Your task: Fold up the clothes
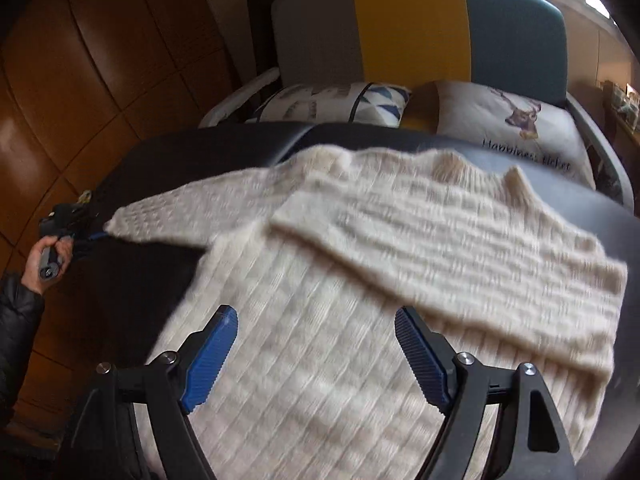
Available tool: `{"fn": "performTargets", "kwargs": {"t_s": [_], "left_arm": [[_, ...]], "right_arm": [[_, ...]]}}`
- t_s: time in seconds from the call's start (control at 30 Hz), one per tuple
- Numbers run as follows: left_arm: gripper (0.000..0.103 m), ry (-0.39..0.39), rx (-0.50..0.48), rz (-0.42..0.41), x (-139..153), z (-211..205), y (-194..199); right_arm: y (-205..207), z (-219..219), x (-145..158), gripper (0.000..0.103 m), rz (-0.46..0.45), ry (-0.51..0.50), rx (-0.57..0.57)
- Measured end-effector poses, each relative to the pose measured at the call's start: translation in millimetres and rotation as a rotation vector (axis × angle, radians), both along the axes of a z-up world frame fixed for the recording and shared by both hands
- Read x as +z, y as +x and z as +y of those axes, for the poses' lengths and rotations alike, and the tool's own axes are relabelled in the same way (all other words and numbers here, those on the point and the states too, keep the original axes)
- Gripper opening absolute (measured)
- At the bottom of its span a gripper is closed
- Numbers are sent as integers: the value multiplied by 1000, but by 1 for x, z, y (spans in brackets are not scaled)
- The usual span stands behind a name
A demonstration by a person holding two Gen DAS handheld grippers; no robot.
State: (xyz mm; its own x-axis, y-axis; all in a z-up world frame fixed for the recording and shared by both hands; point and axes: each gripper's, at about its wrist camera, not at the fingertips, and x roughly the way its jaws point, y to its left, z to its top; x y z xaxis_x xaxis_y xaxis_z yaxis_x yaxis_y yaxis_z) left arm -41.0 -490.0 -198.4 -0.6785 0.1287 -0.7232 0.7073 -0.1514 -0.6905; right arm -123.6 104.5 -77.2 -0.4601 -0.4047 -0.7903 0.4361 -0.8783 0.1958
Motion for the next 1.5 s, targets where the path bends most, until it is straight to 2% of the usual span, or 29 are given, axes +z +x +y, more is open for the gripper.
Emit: {"fn": "performTargets", "kwargs": {"t_s": [0.03, 0.07, 0.1, 0.2, 0.27, 0.37, 0.47, 0.67, 0.77, 0.83, 0.9, 0.93, 1.03, 1.17, 1.27, 1.3, 1.4, 1.47, 1.5], "left_arm": [[12, -10, 3, -12, -2, -1, -2], [9, -15, 7, -14, -4, -3, -2], [9, -19, 10, -16, -7, -5, -2], [8, -19, 18, -11, -10, -5, -5], [8, -37, 4, -11, -8, -4, -10], [8, -30, -29, 69, 1, 2, -19], [8, -31, -70, 148, 16, 12, -32], [8, -22, -203, 350, 67, 52, -72], [8, -7, -283, 422, 86, 82, -97], [8, 2, -342, 438, 97, 106, -122], [8, 30, -405, 447, 99, 134, -142], [8, 33, -444, 443, 104, 134, -163], [8, 53, -549, 421, 99, 190, -199], [8, 73, -692, 390, 90, 264, -243], [8, 78, -783, 355, 87, 320, -235], [8, 77, -802, 340, 81, 339, -232], [8, 65, -868, 292, 72, 371, -226], [8, 46, -906, 253, 64, 395, -229], [8, 63, -904, 241, 62, 397, -222]], "right_arm": [[-21, -3, -1, 84, -2, 8, -21], [-42, -6, -2, 84, -4, 15, -42], [-63, -9, -7, 83, -23, 25, -63], [-106, -16, -29, 71, -90, 57, -109], [-124, -22, -44, 70, -117, 87, -125], [-134, -31, -68, 70, -168, 147, -123], [-128, -37, -72, 73, -100, 185, -101], [-117, -29, -76, 75, -42, 144, -101], [-114, -28, -76, 75, -28, 134, -104], [-114, -28, -76, 75, -25, 130, -104], [-114, -27, -76, 75, -23, 122, -105], [-114, -26, -76, 76, -20, 111, -107], [-110, -23, -77, 82, -6, 72, -95], [-106, -21, -77, 82, 11, 54, -84], [-106, -16, -73, 82, 3, 33, -79], [-104, -13, -71, 78, 2, 24, -85], [-95, -1, -61, 76, 19, -2, -104], [-88, 12, -56, 76, 20, -50, -118], [-87, 19, -56, 77, 1, -98, -122]]}}
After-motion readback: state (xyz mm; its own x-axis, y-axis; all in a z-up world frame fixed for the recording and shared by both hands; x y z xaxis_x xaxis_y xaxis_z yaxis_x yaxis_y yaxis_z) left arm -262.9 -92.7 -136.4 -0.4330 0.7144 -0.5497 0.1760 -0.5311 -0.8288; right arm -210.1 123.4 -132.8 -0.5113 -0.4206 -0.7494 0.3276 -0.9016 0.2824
